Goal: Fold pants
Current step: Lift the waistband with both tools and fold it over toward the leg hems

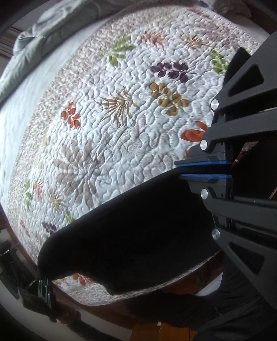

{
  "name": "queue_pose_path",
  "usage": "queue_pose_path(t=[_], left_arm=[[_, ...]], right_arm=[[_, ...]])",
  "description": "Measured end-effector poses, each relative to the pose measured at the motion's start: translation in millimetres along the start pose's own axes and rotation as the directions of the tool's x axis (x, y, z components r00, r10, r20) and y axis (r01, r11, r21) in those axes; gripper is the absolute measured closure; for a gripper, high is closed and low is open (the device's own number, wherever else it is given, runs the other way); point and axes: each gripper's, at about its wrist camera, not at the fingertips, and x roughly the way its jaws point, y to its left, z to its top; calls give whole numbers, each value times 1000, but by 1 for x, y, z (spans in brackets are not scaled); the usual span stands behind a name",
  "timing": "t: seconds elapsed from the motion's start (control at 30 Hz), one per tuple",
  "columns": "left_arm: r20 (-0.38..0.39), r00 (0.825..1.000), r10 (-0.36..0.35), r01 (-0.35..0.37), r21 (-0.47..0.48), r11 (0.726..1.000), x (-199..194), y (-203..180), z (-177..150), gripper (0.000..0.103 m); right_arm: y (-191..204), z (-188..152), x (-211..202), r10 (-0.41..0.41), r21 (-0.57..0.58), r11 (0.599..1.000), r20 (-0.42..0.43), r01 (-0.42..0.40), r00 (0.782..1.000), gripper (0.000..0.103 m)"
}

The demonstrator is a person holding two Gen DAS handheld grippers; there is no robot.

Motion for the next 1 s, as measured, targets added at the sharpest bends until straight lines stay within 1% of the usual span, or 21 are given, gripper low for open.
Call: queue_pose_path(t=[0.07,0.1,0.17,0.23,0.27,0.37,0.4,0.43,0.53,0.57,0.63,0.7,0.77,0.87,0.97,1.0], left_arm=[[24,1000,5,-6,30,1000,-17,-17,-17,90],[32,999,5,-6,38,999,-23,-22,-25,90],[46,999,5,-8,59,998,-34,-34,-44,90],[56,998,7,-12,74,997,-42,-41,-60,90],[62,998,11,-17,84,996,-46,-45,-69,90],[63,998,20,-27,111,994,-52,-51,-95,90],[60,998,30,-37,126,991,-52,-54,-104,90],[54,998,42,-49,139,989,-52,-57,-113,90],[35,998,48,-53,157,986,-47,-61,-131,90],[26,997,67,-70,178,981,-46,-65,-137,90],[8,994,109,-107,232,967,-39,-75,-153,90],[-6,988,155,-147,294,945,-32,-85,-169,90],[-22,984,177,-160,329,931,-26,-91,-182,90],[-54,967,251,-206,416,885,-11,-100,-206,90],[-85,953,290,-220,463,858,1,-102,-223,90],[-90,950,300,-225,471,853,2,-102,-227,90]], right_arm=[[22,-10,-3,-33,-10,999,23,33,999,97],[36,-22,-7,-66,-17,998,38,66,997,97],[61,-33,-7,-111,-27,993,55,112,992,97],[84,-50,-6,-161,-34,986,84,164,983,97],[97,-61,-4,-208,-39,976,99,212,973,98],[116,-82,2,-248,-27,967,116,253,962,98],[124,-90,5,-251,-16,967,122,255,960,98],[129,-96,8,-258,-5,965,129,261,958,98],[149,-112,20,-293,13,956,135,294,947,97],[155,-116,25,-308,14,951,137,309,942,97],[167,-123,33,-317,25,948,137,317,938,97],[181,-131,44,-335,37,942,135,333,932,97],[191,-135,53,-356,31,934,132,355,925,97],[203,-141,71,-366,32,930,112,365,924,97],[211,-145,87,-393,25,919,86,392,915,97],[213,-146,93,-400,23,916,74,400,913,97]])
